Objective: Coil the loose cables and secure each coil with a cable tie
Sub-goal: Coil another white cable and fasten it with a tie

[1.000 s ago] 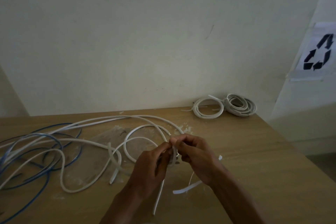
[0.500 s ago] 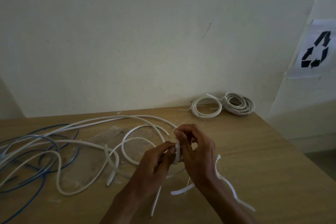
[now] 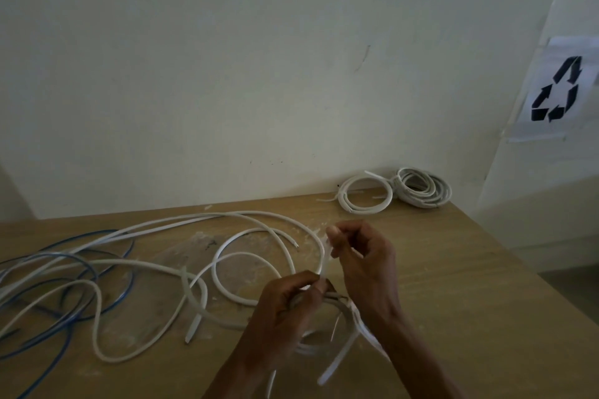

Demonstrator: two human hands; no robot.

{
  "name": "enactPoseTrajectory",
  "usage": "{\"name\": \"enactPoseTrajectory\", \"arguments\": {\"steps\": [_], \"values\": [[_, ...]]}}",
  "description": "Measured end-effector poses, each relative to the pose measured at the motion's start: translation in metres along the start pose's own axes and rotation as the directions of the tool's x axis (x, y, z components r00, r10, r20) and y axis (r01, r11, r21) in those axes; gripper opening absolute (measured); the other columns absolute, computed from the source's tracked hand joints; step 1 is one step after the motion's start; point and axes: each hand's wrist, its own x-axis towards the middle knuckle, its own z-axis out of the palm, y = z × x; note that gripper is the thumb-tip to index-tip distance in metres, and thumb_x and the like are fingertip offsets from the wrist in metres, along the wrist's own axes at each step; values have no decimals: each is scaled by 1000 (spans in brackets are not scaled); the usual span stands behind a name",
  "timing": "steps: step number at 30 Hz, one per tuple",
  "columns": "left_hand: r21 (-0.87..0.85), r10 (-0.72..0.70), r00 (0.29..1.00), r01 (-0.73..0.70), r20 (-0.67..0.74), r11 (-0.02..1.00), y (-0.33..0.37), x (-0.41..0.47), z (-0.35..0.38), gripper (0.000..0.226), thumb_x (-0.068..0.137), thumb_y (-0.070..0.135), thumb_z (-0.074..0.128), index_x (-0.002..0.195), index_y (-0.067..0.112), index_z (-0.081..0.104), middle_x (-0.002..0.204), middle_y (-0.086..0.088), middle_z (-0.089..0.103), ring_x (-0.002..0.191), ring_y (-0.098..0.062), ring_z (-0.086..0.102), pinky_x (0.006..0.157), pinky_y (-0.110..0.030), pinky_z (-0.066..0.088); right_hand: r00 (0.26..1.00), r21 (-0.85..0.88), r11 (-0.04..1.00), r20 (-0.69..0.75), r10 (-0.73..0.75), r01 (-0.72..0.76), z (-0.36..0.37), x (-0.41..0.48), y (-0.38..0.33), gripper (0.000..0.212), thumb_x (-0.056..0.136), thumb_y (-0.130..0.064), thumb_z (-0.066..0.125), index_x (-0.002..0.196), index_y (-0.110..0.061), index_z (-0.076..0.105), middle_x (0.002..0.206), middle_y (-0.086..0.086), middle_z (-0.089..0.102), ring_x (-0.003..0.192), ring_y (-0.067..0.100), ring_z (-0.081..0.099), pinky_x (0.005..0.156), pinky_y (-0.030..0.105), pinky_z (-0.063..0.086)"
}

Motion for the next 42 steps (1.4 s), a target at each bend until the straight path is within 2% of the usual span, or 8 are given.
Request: {"name": "enactPoseTrajectory", "arguments": {"steps": [3, 6, 11, 14, 19, 30, 36, 42], "values": [[-109, -80, 995, 72, -64, 991, -3, 0, -4, 37, 97, 48, 57, 95, 16, 76, 49, 4, 32, 41, -13, 24, 46, -23, 20, 960, 55, 996, 276, 54, -72, 0, -3, 1, 28, 94, -39, 59, 103, -15, 70, 88, 5, 73, 75, 12, 68, 66, 23, 54], [-94, -85, 988, 74, -128, 993, -1, 1, -14, 32, 105, 25, 47, 103, 12, 76, 48, 15, 47, 41, 1, 41, 46, -13, 32, 869, 24, 983, 472, 151, -184, 8, -13, -1, 23, 97, -31, 60, 107, -13, 71, 91, 4, 76, 85, 13, 73, 72, 22, 57], [-189, -165, 977, 138, -134, 972, -2, 3, -16, 31, 99, 33, 51, 104, 20, 78, 53, 2, 27, 44, -11, 25, 46, -25, 19, 946, -102, 995, 325, 16, 19, 13, -13, 10, 8, 95, -22, 67, 96, -21, 75, 92, -6, 74, 93, 10, 69, 81, 28, 58], [-208, -213, 973, 191, -87, 959, -4, 7, -17, 46, 97, 37, 54, 96, -7, 65, 54, 2, 28, 45, -12, 24, 46, -27, 18, 952, -6, 994, 290, 102, -105, 14, -13, 11, 10, 95, -20, 68, 97, -16, 77, 88, 0, 75, 85, 13, 72, 71, 25, 58], [-185, -247, 968, 236, -38, 954, -12, 10, -14, 30, 103, 33, 52, 91, 6, 62, 55, 4, 28, 45, -11, 23, 45, -24, 19, 934, 47, 960, 246, 258, -277, 15, -11, 18, 12, 96, -20, 68, 95, -12, 77, 80, 4, 74, 68, 13, 69, 57, 21, 51], [-51, -199, 962, 192, -189, 980, -16, 11, -5, 28, 102, 44, 51, 92, 34, 75, 63, -12, 41, 56, -23, 35, 49, -29, 30, 974, -328, 918, 119, -192, 221, 20, -13, 40, 5, 95, -18, 68, 97, -20, 73, 88, -9, 70, 82, 6, 67, 62, 17, 51], [-141, -266, 944, 242, -194, 960, -21, 16, -1, 28, 101, 35, 59, 95, 9, 70, 52, 2, 36, 47, -12, 29, 45, -26, 24, 994, -190, 980, 98, -41, 59, 15, -9, 37, 9, 94, -16, 70, 94, -13, 78, 79, -7, 74, 74, 4, 71, 70, 19, 56], [-224, -319, 943, 292, -94, 930, -24, 23, 2, 27, 101, 36, 58, 91, 14, 69, 58, 0, 30, 45, -10, 26, 42, -21, 23, 991, -114, 987, 62, 119, -111, 13, -5, 42, 11, 95, -17, 68, 96, -12, 78, 80, 0, 76, 74, 9, 74, 72, 30, 62]]}}
